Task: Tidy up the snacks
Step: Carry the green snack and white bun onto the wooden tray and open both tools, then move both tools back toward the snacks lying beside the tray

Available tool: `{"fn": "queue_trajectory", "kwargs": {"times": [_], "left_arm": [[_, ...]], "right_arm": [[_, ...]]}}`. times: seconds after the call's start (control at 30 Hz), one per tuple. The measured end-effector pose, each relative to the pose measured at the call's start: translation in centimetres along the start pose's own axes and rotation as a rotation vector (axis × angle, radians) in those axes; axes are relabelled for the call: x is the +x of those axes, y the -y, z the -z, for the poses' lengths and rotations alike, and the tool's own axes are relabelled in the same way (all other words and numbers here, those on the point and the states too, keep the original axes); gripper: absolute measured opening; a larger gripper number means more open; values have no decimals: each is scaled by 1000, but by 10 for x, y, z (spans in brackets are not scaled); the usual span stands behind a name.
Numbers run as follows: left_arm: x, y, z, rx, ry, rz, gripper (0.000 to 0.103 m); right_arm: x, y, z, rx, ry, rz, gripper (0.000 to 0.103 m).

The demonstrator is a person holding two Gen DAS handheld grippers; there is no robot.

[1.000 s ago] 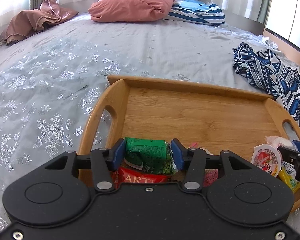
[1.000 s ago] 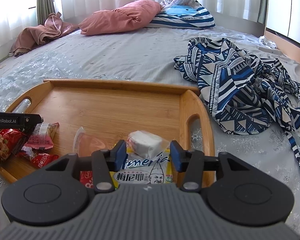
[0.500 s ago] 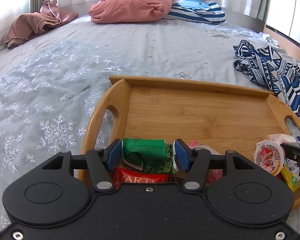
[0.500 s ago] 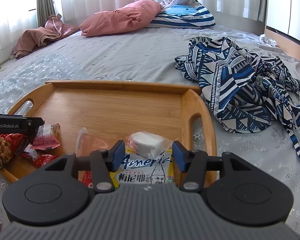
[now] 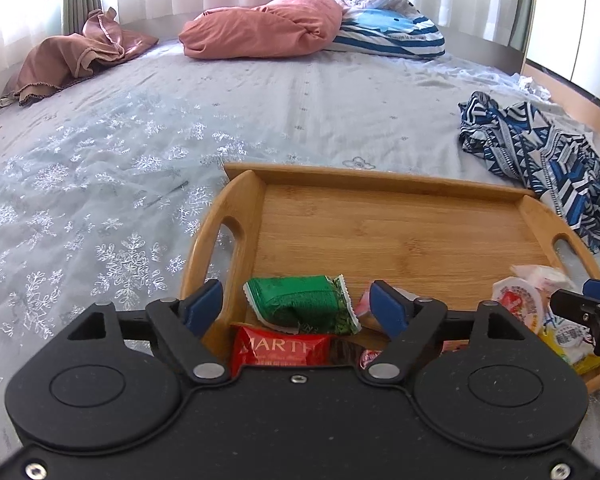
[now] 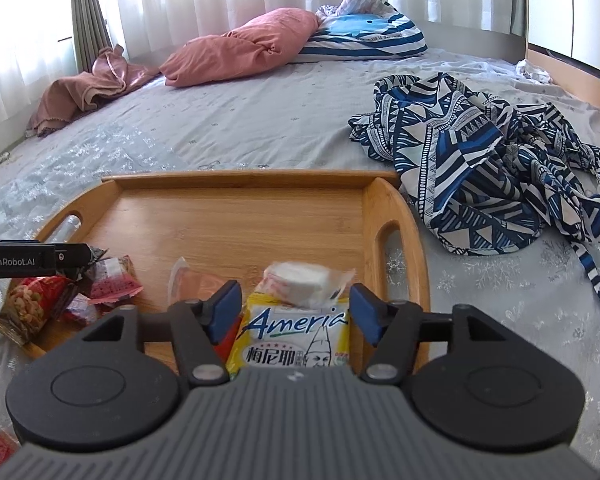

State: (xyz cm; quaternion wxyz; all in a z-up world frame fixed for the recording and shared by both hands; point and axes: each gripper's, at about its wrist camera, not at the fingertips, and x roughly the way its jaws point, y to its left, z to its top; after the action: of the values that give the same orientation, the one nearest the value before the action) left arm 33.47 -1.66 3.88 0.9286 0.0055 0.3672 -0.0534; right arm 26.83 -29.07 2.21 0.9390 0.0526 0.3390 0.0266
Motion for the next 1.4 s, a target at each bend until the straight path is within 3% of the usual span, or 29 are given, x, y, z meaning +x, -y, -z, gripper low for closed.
{"fn": "queue_trajectory", "kwargs": {"times": [0.47, 0.93, 1.17, 1.3, 1.4], "left_arm": [[-72, 5, 29, 33, 49, 38, 84], [-137, 12, 84, -5, 88, 97, 90], [-149, 19, 117, 27, 94, 61, 92], [-152, 27, 130, 97, 89, 18, 92], [-157, 32, 134, 119, 92, 25, 93]], "right_arm": [[-56, -13, 12, -46, 77, -90, 86], [-111, -32, 58, -138, 126, -144, 90], [-122, -35, 87, -148, 98, -169, 91], [-126, -37, 100, -174, 86, -164, 91], [-128, -39, 109, -183, 75, -169, 92]]}}
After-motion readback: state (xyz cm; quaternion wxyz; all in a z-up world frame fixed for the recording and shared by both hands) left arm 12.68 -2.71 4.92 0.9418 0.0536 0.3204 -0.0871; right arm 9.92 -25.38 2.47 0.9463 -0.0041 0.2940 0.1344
